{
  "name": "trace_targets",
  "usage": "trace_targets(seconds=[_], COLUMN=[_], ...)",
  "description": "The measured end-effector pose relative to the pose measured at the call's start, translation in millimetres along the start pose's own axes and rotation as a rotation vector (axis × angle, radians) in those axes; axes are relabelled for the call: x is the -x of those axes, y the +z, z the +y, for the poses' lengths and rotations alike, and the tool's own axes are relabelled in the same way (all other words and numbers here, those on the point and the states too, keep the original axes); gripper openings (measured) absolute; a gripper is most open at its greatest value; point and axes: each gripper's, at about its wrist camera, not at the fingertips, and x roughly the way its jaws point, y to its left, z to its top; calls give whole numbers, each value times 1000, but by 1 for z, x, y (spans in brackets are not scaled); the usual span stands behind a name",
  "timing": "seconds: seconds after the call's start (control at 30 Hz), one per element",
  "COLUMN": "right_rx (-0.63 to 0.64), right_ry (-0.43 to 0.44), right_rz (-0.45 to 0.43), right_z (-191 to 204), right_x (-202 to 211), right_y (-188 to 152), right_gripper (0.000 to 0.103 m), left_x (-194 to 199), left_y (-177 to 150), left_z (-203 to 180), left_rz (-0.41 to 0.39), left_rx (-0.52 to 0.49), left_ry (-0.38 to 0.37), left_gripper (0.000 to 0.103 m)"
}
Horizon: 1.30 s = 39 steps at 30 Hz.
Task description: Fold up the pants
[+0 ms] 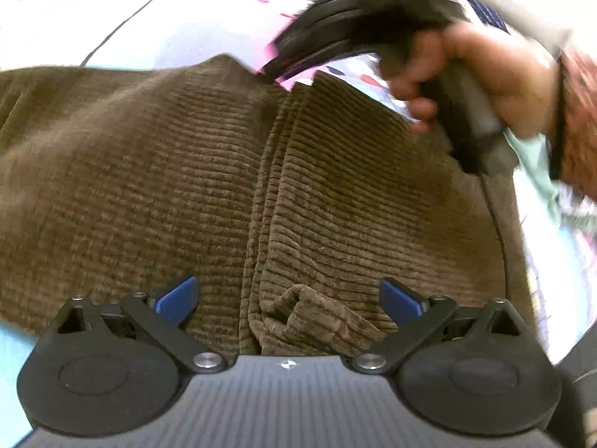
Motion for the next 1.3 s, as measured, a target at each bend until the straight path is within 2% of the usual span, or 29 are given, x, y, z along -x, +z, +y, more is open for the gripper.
trace_targets(seconds=[0.03, 0.1, 0.13, 0.2, 0.27, 0.37, 0.43, 0.53, 0.6, 0.67, 0.7, 0.83, 0.93, 1.03, 1.1, 1.2, 1.27, 1.3], right_rx=[-48, -102, -105, -137, -165, -109, -96, -43, 11, 31, 41, 64, -11, -13, -39, -80, -124, -156], right_ry=[-43, -108, -127, -114, -30, -3, 10, 20, -10, 16, 17, -60, -108, -208, -220, -208, -241, -270], right_rz=[-43, -127, -153, -161, -142, -97, -50, -10, -50, -81, -94, -148, -205, -261, -275, -263, -271, -262], right_z=[-9, -29, -36, -46, -46, -20, -1, 35, 63, 85, 96, 125, 127, 137, 135, 120, 110, 104], right_x=[13, 46, 62, 93, 116, 124, 111, 95, 104, 118, 124, 134, 139, 131, 129, 139, 157, 165], right_y=[0, -5, -10, -28, -55, -102, -127, -157, -169, -181, -189, -230, -247, -257, -257, -253, -253, -255], right_gripper=[12, 42, 44, 45, 45, 45, 45, 45, 46, 46, 50, 50, 52, 64, 73, 82, 85, 91], left_x=[3, 10, 15, 27, 32, 17, 17, 27, 30, 31, 34, 40, 47, 61, 61, 37, 21, 19], left_y=[1, 5, 7, 9, 8, 0, -9, -15, -13, -15, -18, -23, -26, -24, -21, -23, -29, -33], left_z=[2, 8, 9, 10, 6, 7, 16, 17, 19, 20, 20, 10, 4, -5, -16, -26, -27, -27], left_rz=[8, 11, -5, -51, -79, -12, -16, -38, -33, -35, -37, -21, -21, -72, -92, -34, 5, -13], left_rx=[27, 69, 80, 76, 39, -37, -2, -22, -18, -36, -47, -127, -121, -80, -98, -123, -142, -137], left_ry=[-9, -14, -8, 6, 72, 227, 213, 206, 200, 197, 198, 231, 237, 188, 175, 217, 299, 307], left_gripper=[103, 103, 103, 103, 103, 103, 103, 103, 103, 103, 103, 103, 103, 103, 103, 103, 103, 103])
